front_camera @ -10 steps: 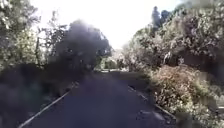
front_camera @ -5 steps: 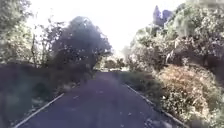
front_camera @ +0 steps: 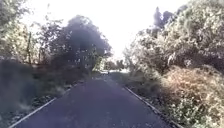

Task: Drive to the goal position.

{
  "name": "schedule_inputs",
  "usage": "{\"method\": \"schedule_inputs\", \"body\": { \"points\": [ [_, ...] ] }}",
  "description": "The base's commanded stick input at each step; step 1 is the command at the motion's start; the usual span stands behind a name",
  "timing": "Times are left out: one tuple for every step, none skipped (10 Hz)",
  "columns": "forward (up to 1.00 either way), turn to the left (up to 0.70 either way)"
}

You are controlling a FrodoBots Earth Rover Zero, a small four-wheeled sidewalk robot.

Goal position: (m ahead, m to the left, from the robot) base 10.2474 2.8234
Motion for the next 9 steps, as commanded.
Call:
{"method": "schedule_inputs", "body": {
  "points": [
    [0.50,0.27],
    [0.50,0.18],
    [0.50,0.02],
    [0.50,0.00],
    [0.50,0.00],
    [0.50,0.00],
    [0.50,0.00],
    [0.50,0.00],
    [0.50,0.00]
  ]
}}
